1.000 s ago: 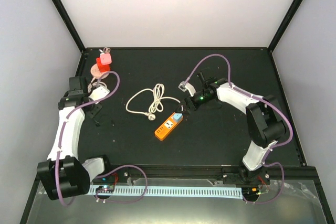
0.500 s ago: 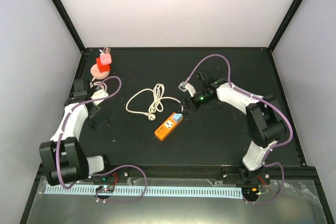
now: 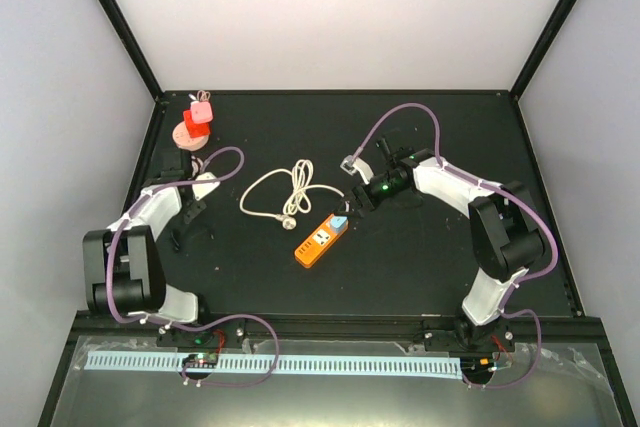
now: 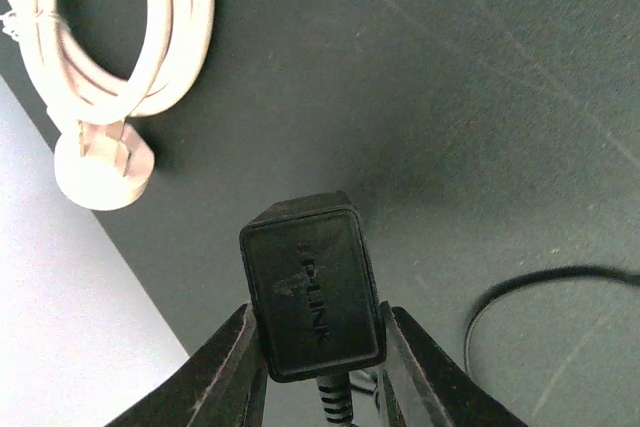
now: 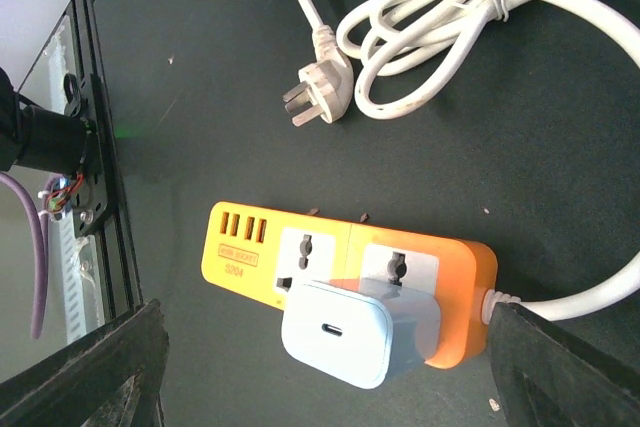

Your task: Pull the plug off the socket

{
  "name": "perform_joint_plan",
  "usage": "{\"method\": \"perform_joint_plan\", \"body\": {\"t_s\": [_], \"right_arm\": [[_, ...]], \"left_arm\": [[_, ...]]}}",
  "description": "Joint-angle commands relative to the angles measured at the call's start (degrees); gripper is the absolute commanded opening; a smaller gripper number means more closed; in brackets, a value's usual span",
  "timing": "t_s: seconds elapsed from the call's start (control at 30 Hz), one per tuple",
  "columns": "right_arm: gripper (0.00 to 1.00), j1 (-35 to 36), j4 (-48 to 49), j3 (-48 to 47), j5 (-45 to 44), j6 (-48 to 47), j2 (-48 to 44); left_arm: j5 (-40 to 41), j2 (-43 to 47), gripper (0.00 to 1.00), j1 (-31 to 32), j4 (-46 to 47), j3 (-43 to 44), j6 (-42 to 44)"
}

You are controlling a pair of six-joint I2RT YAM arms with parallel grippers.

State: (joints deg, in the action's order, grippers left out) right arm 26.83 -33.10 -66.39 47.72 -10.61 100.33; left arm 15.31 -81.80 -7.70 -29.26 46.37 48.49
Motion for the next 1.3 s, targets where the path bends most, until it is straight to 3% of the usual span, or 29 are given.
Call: {"method": "perform_joint_plan", "body": {"t_s": [0.0, 0.3, 0.53, 0.7, 0.83, 1.07, 1.27], "right_arm": [[0.9, -0.6, -0.3, -0.2, 1.3, -1.0, -0.1], [0.9, -0.7, -0.4, -0.2, 1.4, -1.2, 0.3], [0.9, -0.8, -0.2, -0.1, 1.5, -1.2, -0.1], [0.9, -0.9, 1.0, 0.8, 0.6, -1.0, -1.3], [0.9, -0.8, 1.6, 1.2, -0.4, -1.7, -2.2], [0.91, -0.9, 4.3, 3.8, -3.7, -2.3, -4.9], [0.94, -0.8, 5.6, 5.9, -5.9, -2.8, -6.5]], "left_arm": [[1.0, -1.4, 0.21, 1.9, 1.1, 0.4, -4.0], [-2.3, -2.5, 0.43, 3.0, -1.2, -0.1, -7.5], [-5.2, -2.1, 0.52, 3.0, -4.0, 0.1, -7.6], [-10.3, 0.4, 0.68, 3.0, -8.7, 1.7, -7.7], [-14.2, 2.9, 0.87, 3.0, -11.4, 3.1, -6.8], [-22.1, 6.8, 0.91, 3.1, -15.8, 6.4, -5.9], [-36.0, 12.7, 0.91, 3.8, -20.0, 7.2, 0.1]]}}
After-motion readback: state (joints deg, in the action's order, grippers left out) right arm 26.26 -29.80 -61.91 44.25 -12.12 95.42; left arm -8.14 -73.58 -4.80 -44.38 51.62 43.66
